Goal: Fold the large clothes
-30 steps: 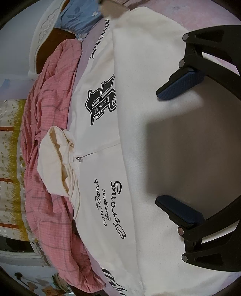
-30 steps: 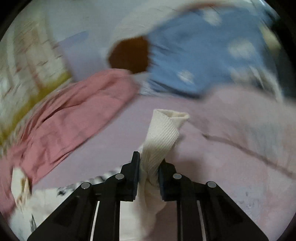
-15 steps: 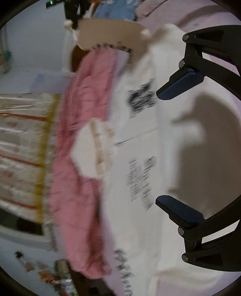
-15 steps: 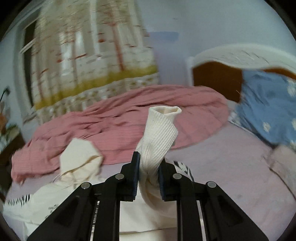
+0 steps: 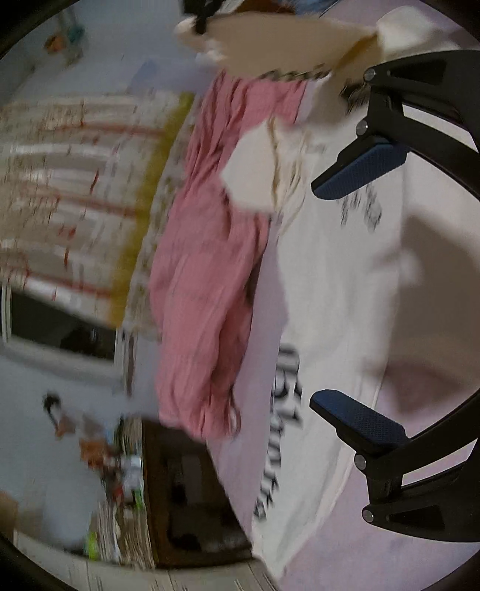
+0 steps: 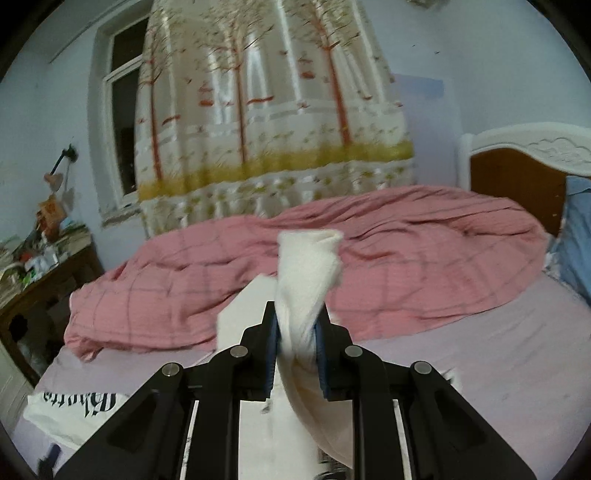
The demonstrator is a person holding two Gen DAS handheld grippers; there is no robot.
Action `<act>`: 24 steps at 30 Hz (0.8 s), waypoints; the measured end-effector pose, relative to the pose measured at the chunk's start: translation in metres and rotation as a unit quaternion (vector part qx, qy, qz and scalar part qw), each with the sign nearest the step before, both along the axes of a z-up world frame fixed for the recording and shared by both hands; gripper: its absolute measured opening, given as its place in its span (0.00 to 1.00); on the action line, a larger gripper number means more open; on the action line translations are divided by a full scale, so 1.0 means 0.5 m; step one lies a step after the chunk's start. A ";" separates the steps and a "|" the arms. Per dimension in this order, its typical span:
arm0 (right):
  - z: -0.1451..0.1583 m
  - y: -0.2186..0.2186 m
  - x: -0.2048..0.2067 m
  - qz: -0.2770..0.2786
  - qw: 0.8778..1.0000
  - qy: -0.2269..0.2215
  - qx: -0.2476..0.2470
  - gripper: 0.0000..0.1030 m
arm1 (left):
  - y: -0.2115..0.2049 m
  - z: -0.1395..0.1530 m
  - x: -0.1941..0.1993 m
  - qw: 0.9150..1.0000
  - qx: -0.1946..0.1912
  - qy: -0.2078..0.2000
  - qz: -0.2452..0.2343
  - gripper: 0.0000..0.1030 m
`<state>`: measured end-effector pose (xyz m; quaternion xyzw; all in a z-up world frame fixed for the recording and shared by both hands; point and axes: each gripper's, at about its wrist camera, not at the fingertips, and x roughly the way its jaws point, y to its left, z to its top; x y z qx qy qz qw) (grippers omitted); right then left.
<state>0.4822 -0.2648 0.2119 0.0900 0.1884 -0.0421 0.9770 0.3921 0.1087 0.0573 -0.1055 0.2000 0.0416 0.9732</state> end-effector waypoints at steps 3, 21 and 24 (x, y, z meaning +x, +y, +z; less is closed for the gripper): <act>-0.046 0.045 0.023 0.010 0.999 0.013 0.040 0.17 | 0.049 -0.011 0.005 0.999 -0.038 0.009 0.022 0.99; -0.419 0.300 0.111 0.127 0.976 0.177 0.010 0.17 | 0.094 -0.027 0.005 0.996 -0.076 0.015 0.034 0.99; -0.441 0.319 0.095 0.161 0.970 0.184 -0.017 0.27 | 0.094 -0.031 0.006 0.996 -0.080 0.016 0.034 0.99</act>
